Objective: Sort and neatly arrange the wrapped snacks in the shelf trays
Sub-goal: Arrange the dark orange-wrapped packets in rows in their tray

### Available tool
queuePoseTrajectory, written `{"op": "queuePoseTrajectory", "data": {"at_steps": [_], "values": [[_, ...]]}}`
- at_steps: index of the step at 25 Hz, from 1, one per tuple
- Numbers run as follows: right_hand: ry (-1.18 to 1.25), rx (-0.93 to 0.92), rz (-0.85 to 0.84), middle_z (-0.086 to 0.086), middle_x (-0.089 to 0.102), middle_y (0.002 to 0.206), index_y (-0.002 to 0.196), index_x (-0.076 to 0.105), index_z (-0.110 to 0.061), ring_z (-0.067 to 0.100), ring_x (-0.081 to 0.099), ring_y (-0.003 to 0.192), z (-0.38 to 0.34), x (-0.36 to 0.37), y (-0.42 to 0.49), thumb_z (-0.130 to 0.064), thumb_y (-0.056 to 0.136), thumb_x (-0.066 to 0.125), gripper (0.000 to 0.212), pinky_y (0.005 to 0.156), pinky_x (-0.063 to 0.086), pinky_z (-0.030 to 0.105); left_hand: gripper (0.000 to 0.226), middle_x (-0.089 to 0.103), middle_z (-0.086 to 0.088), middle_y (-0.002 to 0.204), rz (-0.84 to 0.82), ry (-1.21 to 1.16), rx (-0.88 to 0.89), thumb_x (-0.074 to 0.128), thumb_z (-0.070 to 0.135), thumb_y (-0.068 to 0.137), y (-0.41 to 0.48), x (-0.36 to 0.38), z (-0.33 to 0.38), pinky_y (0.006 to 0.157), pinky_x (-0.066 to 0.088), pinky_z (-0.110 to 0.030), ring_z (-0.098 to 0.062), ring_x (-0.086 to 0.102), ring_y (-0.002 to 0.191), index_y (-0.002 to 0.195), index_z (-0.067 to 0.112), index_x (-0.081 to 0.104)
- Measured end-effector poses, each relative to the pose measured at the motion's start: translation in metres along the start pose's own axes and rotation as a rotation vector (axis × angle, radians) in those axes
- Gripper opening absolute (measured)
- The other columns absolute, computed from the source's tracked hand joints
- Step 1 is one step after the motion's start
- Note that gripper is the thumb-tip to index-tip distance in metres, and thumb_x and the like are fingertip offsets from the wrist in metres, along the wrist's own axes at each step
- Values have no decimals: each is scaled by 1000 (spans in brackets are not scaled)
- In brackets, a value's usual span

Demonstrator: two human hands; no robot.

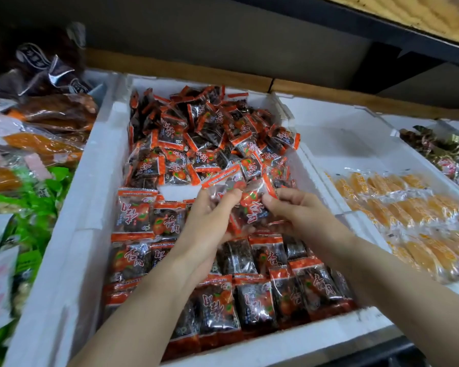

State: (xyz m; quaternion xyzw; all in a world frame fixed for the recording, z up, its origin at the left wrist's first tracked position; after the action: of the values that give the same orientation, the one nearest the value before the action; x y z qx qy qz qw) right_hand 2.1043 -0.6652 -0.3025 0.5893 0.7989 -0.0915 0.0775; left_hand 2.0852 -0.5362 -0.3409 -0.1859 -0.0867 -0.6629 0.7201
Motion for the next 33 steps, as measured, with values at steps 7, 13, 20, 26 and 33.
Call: {"op": "queuePoseTrajectory", "data": {"at_steps": [7,13,20,26,33], "values": [[-427,-64,370,6,52,64,88,61,2,16,46,55,-20,-90,46,-20,92,57,22,57,40,28,23,57,-9,113,68,77,48,54,20,95,0,-13,4,80,58,-38,-19,64,99,117,12,50],[-966,67,87,2,54,65,102,60,-10,16,50,58,18,-70,82,-22,95,52,16,54,36,24,51,50,-7,137,69,252,56,61,17,91,8,-14,-6,103,42,-51,-26,50,124,138,24,41],[-1056,-128,150,15,54,125,127,52,-12,31,56,108,19,-61,84,-20,96,50,32,91,38,30,51,47,-4,138,62,292,36,61,19,92,9,-15,-10,104,42,-49,-26,50,125,138,24,39],[-1159,-109,19,8,44,131,127,53,-16,24,51,114,28,-55,70,-23,90,60,38,99,35,29,55,43,4,134,87,283,43,60,16,92,6,-15,-5,104,42,-48,-25,49,125,141,21,35],[-1087,-270,193,10,43,137,137,38,-10,25,46,123,-15,-39,94,-27,93,55,50,105,37,36,46,52,-5,125,197,246,78,56,22,95,5,-29,9,95,50,-47,-11,64,90,138,20,39]]}}
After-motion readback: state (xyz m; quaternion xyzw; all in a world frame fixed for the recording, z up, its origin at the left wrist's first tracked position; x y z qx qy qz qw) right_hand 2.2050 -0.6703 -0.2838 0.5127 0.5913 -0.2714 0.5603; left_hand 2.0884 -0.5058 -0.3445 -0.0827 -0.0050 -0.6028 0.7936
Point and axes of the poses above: each hand's wrist, its own y-axis towards the middle knuckle, its own x-axis out of the palm, z = x × y, the point moved 9 cm from there along y, towards the middle knuckle
